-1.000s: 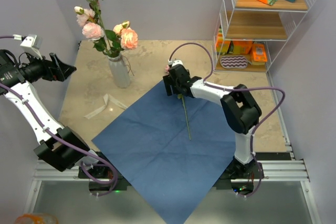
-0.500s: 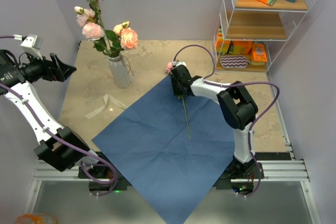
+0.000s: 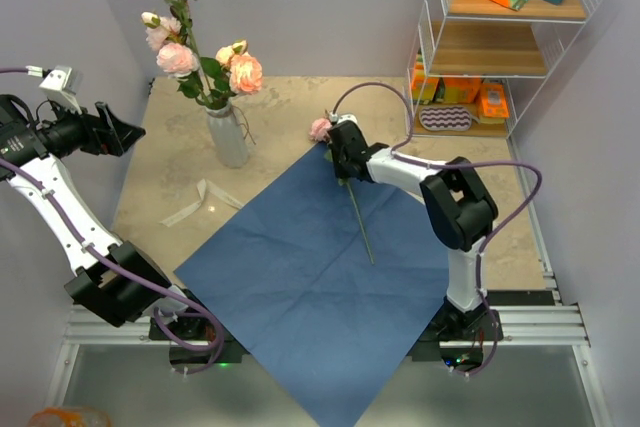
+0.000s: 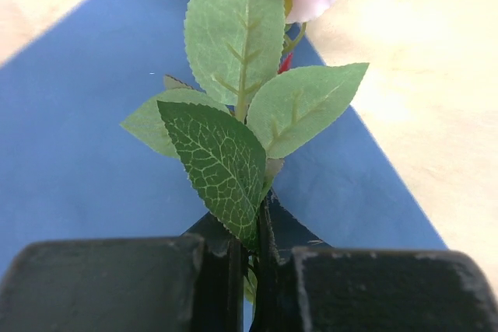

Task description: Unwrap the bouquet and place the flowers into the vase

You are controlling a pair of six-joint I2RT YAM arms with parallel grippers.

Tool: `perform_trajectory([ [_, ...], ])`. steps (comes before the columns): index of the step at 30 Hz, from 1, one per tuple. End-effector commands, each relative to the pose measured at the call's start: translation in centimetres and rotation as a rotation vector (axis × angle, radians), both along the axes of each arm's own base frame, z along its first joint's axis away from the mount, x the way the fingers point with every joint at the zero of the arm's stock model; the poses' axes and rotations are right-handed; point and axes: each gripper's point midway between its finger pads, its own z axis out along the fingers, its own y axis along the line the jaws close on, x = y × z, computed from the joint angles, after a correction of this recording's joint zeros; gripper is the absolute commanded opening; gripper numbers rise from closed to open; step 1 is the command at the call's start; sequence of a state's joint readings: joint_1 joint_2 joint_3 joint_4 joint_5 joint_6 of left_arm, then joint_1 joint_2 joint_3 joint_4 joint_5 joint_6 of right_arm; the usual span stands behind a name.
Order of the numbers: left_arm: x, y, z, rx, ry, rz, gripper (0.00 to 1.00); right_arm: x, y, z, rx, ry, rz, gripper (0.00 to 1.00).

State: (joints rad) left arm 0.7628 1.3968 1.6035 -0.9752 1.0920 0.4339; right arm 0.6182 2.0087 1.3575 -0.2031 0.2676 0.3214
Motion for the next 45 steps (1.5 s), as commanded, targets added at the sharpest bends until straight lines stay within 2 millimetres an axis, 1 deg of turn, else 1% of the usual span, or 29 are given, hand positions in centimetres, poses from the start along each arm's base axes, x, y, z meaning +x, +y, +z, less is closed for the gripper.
perform_trajectory([
  [1, 0.2, 0.2, 1.7, 0.036, -0.038, -0.007, 0.99, 1.3, 1.1, 12.7, 0.187, -0.235, -0.001, 0.00],
  [2, 0.3, 0.2, 1.9, 0.036, -0.040, -0.010, 0.99, 0.8, 1.4, 17.2, 0.248, -0.318, 0.019, 0.00],
  [4, 0.2, 0.2, 2.0, 0.034, -0.043, -0.009, 0.99, 0.1, 1.9, 22.4, 0.299, -0.424, 0.067, 0.00],
  [5, 0.3, 0.1, 2.3, 0.038, -0.050, -0.011, 0.99, -0.7, 3.0, 25.3, 0.338, -0.483, 0.109, 0.00],
  [6, 0.3, 0.1, 2.3, 0.034, -0.051, -0.010, 0.99, -2.0, 3.4, 29.9, 0.389, -0.576, 0.146, 0.00],
  [8, 0.2, -0.1, 2.2, 0.026, -0.052, -0.017, 0.99, -4.6, 6.2, 35.6, 0.456, -0.719, 0.279, 0.00],
  [9, 0.3, -0.1, 2.1, 0.019, -0.049, -0.018, 0.99, -5.8, 6.9, 39.5, 0.503, -0.793, 0.327, 0.00],
  [10, 0.4, 0.1, 1.8, 0.013, -0.043, -0.013, 0.99, -7.7, 8.7, 41.8, 0.539, -0.843, 0.418, 0.00],
  [11, 0.4, 0.1, 1.6, 0.006, -0.037, -0.011, 0.99, -8.8, 9.0, 45.5, 0.586, -0.909, 0.452, 0.00],
  [13, 0.5, 0.1, 1.3, -0.001, -0.029, -0.015, 0.99, -10.8, 11.2, 48.6, 0.649, -0.973, 0.547, 0.00],
  [15, 0.5, 0.2, 1.2, 0.004, -0.028, -0.011, 0.99, -11.7, 12.5, 52.0, 0.703, -1.038, 0.579, 0.00],
  [17, 0.5, 0.2, 1.1, 0.010, -0.029, -0.010, 0.99, -14.2, 14.2, 55.3, 0.747, -1.132, 0.669, 0.00],
  [18, 0.4, 0.3, 1.1, 0.015, -0.030, -0.009, 0.99, -14.6, 15.3, 55.4, 0.742, -1.165, 0.698, 0.00],
  [19, 0.4, 0.2, 0.9, 0.011, -0.024, -0.008, 0.98, -15.8, 16.4, 56.5, 0.757, -1.270, 0.726, 0.00],
  [20, 0.4, 0.2, 0.9, 0.016, -0.025, -0.010, 0.98, -16.4, 17.5, 55.8, 0.757, -1.304, 0.755, 0.00],
  [21, 0.4, 0.3, 0.9, 0.017, -0.023, -0.007, 0.98, -16.7, 17.9, 56.2, 0.770, -1.350, 0.751, 0.00],
  [22, 0.4, 0.4, 0.9, 0.020, -0.023, -0.004, 0.98, -16.6, 19.6, 55.5, 0.778, -1.374, 0.750, 0.00],
  [23, 0.4, 0.3, 0.9, 0.020, -0.022, -0.006, 0.98, -16.9, 19.8, 56.7, 0.801, -1.403, 0.755, 0.00],
  [25, 0.3, 0.3, 0.9, 0.018, -0.021, -0.011, 0.99, -16.2, 21.8, 56.0, 0.823, -1.432, 0.773, 0.00],
  [27, 0.3, 0.1, 0.8, 0.017, -0.023, -0.019, 0.99, -16.9, 22.7, 55.6, 0.849, -1.510, 0.823, 0.00],
  [28, 0.3, 0.2, 0.7, 0.016, -0.021, -0.019, 0.99, -17.5, 22.2, 56.5, 0.880, -1.602, 0.812, 0.00],
  [29, 0.4, 0.2, 0.7, 0.023, -0.027, -0.029, 0.99, -17.1, 23.6, 55.3, 0.875, -1.617, 0.823, 0.00],
  [32, 0.2, -0.1, 0.5, 0.027, -0.027, -0.054, 0.99, -16.0, 24.9, 54.6, 0.854, -1.666, 0.804, 0.00],
  [34, 0.3, 0.1, 0.3, 0.031, -0.018, -0.050, 0.99, -15.2, 25.2, 54.4, 0.840, -1.698, 0.767, 0.00],
  [35, 0.3, 0.3, 0.2, 0.039, -0.019, -0.050, 0.99, -15.4, 25.0, 55.2, 0.845, -1.727, 0.758, 0.00],
  [37, 0.4, 0.3, -0.1, 0.036, -0.008, -0.055, 0.99, -15.0, 26.3, 54.2, 0.831, -1.730, 0.783, 0.00],
  [38, 0.4, 0.4, -0.3, 0.039, -0.007, -0.059, 0.99, -15.3, 25.8, 55.5, 0.848, -1.760, 0.768, 0.00],
  [39, 0.4, 0.4, -0.4, 0.034, -0.002, -0.061, 0.99, -14.8, 26.6, 54.7, 0.841, -1.755, 0.771, 0.00],
  [45, 0.5, 0.3, -1.1, 0.024, 0.007, -0.085, 0.99, -14.5, 25.8, 56.4, 0.821, -1.829, 0.714, 0.00],
])
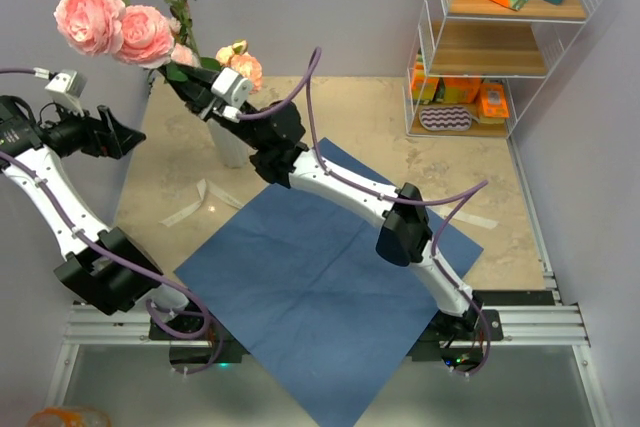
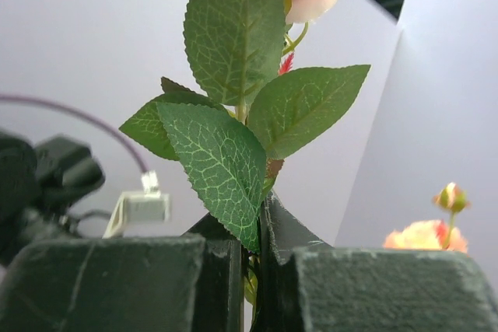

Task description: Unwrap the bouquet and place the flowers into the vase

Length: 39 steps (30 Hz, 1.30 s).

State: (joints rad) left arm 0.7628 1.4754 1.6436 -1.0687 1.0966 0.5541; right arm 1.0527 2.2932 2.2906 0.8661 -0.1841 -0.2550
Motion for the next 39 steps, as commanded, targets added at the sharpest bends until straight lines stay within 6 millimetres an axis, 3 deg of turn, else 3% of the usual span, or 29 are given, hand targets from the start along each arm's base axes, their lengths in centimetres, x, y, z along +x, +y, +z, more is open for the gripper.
perform_trajectory([
  [1, 0.0, -0.4, 0.7, 0.013, -0.035, -0.047, 0.99, -1.8, -4.6, 6.9, 0.182, -0.139, -0.059, 0.00],
  [7, 0.1, -0.3, 0.1, 0.013, -0.030, -0.058, 0.99, 0.6, -5.5, 6.5, 0.217, -0.093, -0.110, 0.00],
  [15, -0.1, -0.4, -0.1, 0.028, -0.031, -0.070, 0.99, 4.0, -4.8, 3.1, 0.205, -0.010, -0.138, 0.00],
  [32, -0.9, -0.9, -0.2, 0.049, -0.031, -0.080, 0.99, 7.7, -3.3, -3.1, 0.167, 0.133, -0.176, 0.00],
  [35, -1.1, -1.1, -0.2, 0.049, -0.029, -0.087, 0.99, 9.3, -3.5, -4.0, 0.151, 0.206, -0.222, 0.01],
  [36, -1.2, -1.4, -0.2, 0.045, -0.033, -0.096, 0.99, 10.0, -2.7, -5.0, 0.104, 0.262, -0.231, 0.09],
  [37, -1.3, -1.5, -0.1, 0.053, -0.040, -0.107, 0.99, 10.6, -3.2, -4.3, 0.115, 0.296, -0.246, 0.17],
  [39, -1.4, -1.7, 0.0, 0.050, -0.043, -0.110, 0.99, 11.3, -3.0, -4.7, 0.087, 0.353, -0.254, 0.35],
])
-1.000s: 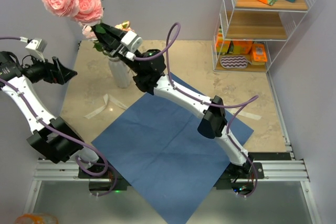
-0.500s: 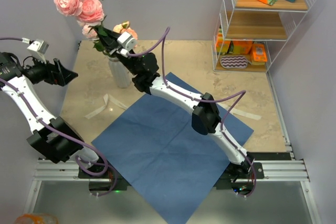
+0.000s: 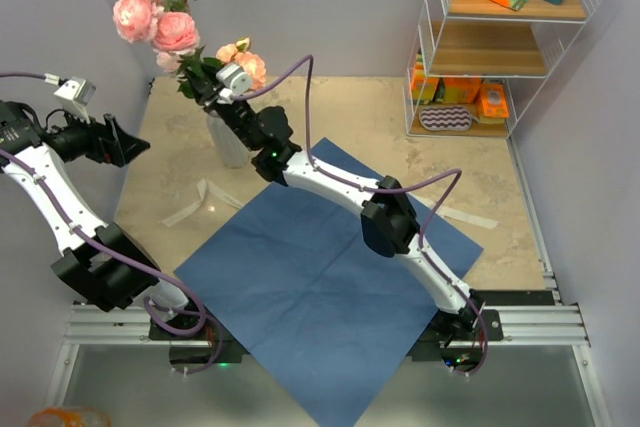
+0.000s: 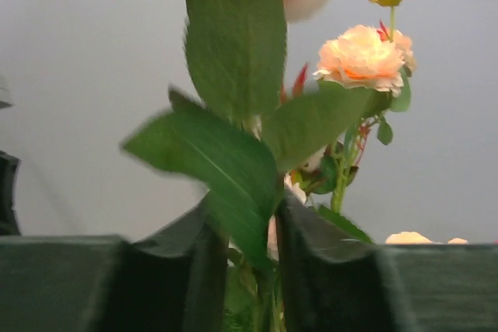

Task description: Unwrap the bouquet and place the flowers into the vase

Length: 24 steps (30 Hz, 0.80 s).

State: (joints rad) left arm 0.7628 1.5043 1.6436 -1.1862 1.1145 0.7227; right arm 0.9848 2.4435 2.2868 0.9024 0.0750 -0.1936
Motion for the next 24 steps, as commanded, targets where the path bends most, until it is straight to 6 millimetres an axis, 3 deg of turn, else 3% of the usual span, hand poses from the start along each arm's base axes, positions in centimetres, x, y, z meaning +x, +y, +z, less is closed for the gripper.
perform_trajectory([
  [1, -0.8, -1.2, 1.7, 0.025, -0.059, -0.038, 0.99, 1.2, -2.8, 4.1, 0.062, 0.105, -0.057, 0.38],
  [3, -0.9, -1.3, 2.1, 0.033, -0.064, -0.037, 0.99, 0.8, -3.4, 4.8, 0.059, 0.131, -0.055, 0.43],
  [5, -1.1, -1.4, 2.1, 0.035, -0.064, -0.038, 0.99, 0.9, -3.4, 3.6, 0.031, 0.173, -0.054, 0.46],
  [6, -1.2, -1.5, 2.2, 0.038, -0.064, -0.038, 0.99, 0.3, -4.2, 4.9, 0.034, 0.171, -0.049, 0.49],
  [7, -1.3, -1.5, 2.3, 0.043, -0.067, -0.037, 0.99, 0.3, -4.0, 3.7, 0.005, 0.192, -0.047, 0.56],
  [8, -1.4, -1.6, 2.4, 0.044, -0.066, -0.036, 0.99, 0.0, -4.2, 4.0, 0.002, 0.200, -0.034, 0.63],
  [11, -1.4, -1.4, 2.5, 0.056, -0.056, -0.020, 0.99, -1.5, -5.1, 4.6, -0.028, 0.205, 0.003, 0.99],
  [14, -1.4, -1.3, 3.1, 0.061, -0.053, -0.014, 0.99, -2.0, -5.8, 5.1, -0.051, 0.232, 0.006, 0.99],
  [15, -1.5, -1.4, 3.1, 0.059, -0.050, -0.015, 0.99, -1.7, -5.8, 4.5, -0.087, 0.266, -0.003, 0.99],
  [17, -1.5, -1.4, 3.6, 0.061, -0.052, -0.015, 0.99, -2.4, -6.7, 6.1, -0.080, 0.299, 0.009, 0.99],
  [19, -1.6, -1.4, 3.7, 0.057, -0.048, -0.008, 0.99, -2.8, -7.0, 3.9, -0.141, 0.381, 0.012, 0.99],
  [20, -1.7, -1.5, 3.8, 0.061, -0.047, -0.006, 0.99, -4.2, -8.8, 5.8, -0.113, 0.385, 0.020, 0.99],
  [21, -1.8, -1.6, 3.8, 0.060, -0.047, -0.005, 0.99, -4.6, -9.5, 5.2, -0.129, 0.408, 0.015, 0.99],
  [22, -1.9, -1.6, 3.9, 0.059, -0.046, -0.001, 0.99, -4.7, -10.1, 2.0, -0.186, 0.455, -0.007, 0.99],
  [23, -2.0, -1.7, 3.8, 0.054, -0.044, -0.003, 0.99, -5.8, -11.9, 3.1, -0.174, 0.464, -0.004, 0.99],
  [24, -2.0, -1.9, 3.8, 0.057, -0.048, -0.009, 0.99, -5.8, -12.8, -0.3, -0.246, 0.544, -0.035, 0.99],
])
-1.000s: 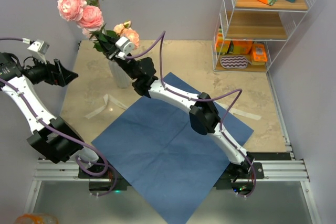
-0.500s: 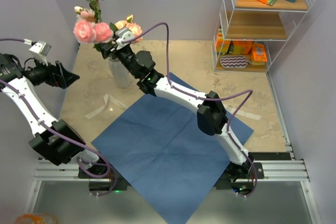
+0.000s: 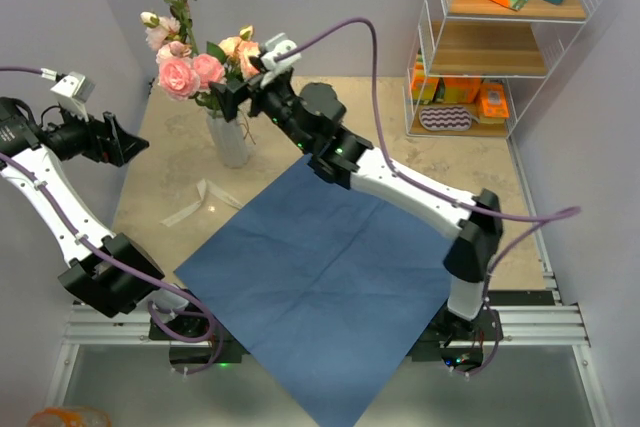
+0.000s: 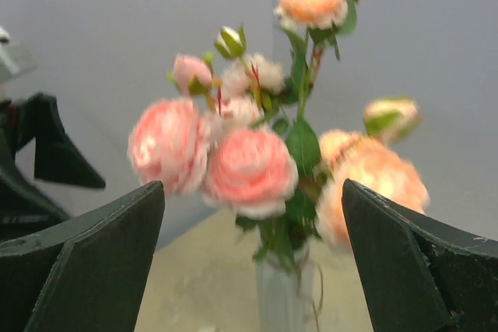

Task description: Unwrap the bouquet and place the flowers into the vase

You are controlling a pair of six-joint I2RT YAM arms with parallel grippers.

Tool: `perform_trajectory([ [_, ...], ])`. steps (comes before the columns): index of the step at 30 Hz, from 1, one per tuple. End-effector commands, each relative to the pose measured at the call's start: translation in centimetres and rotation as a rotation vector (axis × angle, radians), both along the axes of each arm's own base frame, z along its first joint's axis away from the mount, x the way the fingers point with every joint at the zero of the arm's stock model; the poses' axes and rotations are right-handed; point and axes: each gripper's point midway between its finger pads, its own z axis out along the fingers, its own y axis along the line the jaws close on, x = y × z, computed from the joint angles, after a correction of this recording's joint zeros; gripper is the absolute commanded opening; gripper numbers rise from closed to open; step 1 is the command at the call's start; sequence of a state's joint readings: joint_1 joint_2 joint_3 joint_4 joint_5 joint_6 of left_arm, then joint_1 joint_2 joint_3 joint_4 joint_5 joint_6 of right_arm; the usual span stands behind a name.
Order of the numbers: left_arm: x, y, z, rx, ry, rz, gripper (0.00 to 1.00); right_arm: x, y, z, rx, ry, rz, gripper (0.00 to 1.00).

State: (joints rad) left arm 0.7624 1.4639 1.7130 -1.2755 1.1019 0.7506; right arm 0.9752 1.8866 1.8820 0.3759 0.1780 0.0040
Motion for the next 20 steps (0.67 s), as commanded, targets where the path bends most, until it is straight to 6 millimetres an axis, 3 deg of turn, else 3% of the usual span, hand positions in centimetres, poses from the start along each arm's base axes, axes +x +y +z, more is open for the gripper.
perform_trajectory([
  [1, -0.9, -1.0, 1.3, 0.014, -0.028, -0.008, 0.99, -1.8, -5.4, -4.4, -0.117, 0.213, -0.068, 0.99],
  [2, -1.0, -1.1, 1.2, 0.015, -0.028, -0.010, 0.99, -2.0, -6.7, -4.9, -0.125, 0.272, -0.088, 0.99],
  [3, -1.1, -1.2, 0.9, 0.030, -0.034, -0.023, 0.99, -2.2, -8.0, -8.6, -0.240, 0.370, -0.131, 0.99],
  [4, -1.2, -1.7, 0.1, 0.031, -0.023, -0.035, 0.99, -1.7, -9.8, -10.2, -0.269, 0.421, -0.220, 0.99],
  [6, -1.4, -1.8, -1.1, 0.055, 0.001, -0.029, 0.99, -2.8, -12.9, -13.8, -0.369, 0.490, -0.296, 0.99],
  [7, -1.6, -2.1, -2.1, 0.059, 0.008, -0.031, 0.99, -3.2, -14.3, -14.5, -0.342, 0.532, -0.340, 0.99],
  [8, -1.8, -2.0, -2.7, 0.070, 0.017, -0.020, 0.99, -3.7, -16.5, -14.1, -0.317, 0.545, -0.399, 0.99],
  [9, -1.9, -2.0, -3.2, 0.073, 0.023, -0.011, 0.99, -4.3, -17.9, -15.7, -0.325, 0.575, -0.437, 0.99],
  [12, -2.5, -2.7, -4.6, 0.073, 0.030, 0.011, 0.99, -6.0, -20.9, -16.4, -0.287, 0.617, -0.473, 0.99],
  [16, -1.5, -3.0, -6.5, 0.062, 0.047, 0.054, 0.99, -7.7, -23.0, -16.4, -0.264, 0.623, -0.465, 0.99],
  [20, -0.9, -4.1, -6.6, 0.055, 0.058, 0.056, 0.99, -8.6, -24.2, -16.2, -0.276, 0.625, -0.464, 0.99],
])
